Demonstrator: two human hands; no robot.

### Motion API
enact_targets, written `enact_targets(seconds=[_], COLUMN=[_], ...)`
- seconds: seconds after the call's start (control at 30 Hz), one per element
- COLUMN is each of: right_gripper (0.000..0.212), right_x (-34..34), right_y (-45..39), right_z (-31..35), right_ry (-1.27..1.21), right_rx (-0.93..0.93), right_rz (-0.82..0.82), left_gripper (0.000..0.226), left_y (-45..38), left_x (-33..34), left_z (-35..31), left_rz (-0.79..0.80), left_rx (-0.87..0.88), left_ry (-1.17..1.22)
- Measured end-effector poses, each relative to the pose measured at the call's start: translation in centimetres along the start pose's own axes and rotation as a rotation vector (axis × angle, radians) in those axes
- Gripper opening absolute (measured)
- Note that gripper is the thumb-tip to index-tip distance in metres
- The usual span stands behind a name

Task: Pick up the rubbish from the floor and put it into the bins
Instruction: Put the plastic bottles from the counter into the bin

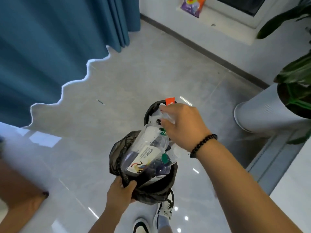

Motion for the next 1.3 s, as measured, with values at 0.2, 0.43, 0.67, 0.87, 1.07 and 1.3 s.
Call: enact_targets(seconds=[0.2, 0.43, 0.67, 0.87, 1.07, 1.3], right_gripper=[0.036, 0.036, 0.018, 0.017, 0.021, 0.095], right_x=[-1.8, 1.9, 4.1, 3.3, 7.4, 14.6], right_y=[-8.3, -12.7, -16.4, -20.0, -23.5, -30.0], right_z=[0.4, 6.0, 6.7, 5.5, 11.2, 13.5], right_ry=[-0.014, 0.195, -0.409, -0.711, -0.691, -0.804], right_rx=[-0.067, -0.372, -0.231, 0.038, -0.040, 0.200], right_rz=[0.221, 0.264, -0.015, -0.559, -0.464, 0.083], left_gripper=[0.014, 0.032, 0.038, 0.022, 0.035, 0.026], left_y=[-3.0, -7.0, -12.0, -16.0, -19.9, -22.3], left_x=[0.6, 0.2, -2.0, -4.9, -10.5, -14.9], left_z=[-4.6, -7.3, -12.0, -13.8, -14.4, -14.0], left_rz=[-0.041, 0.082, 0.229, 0.261, 0.206, 0.266], left_rx=[0.000, 0.008, 0.067, 0.007, -0.051, -0.049], left_ry=[0.027, -0.230, -0.350, -0.088, -0.014, -0.049])
Point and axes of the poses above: each hand's wrist, its own y-axis away from the middle knuckle, its own x-axis out of the palm, z = x × y, the point moved 7 cm from there along -y, towards the middle knuckle, and after that the axes turned 10 degrees about x, right-handed, at the moved point
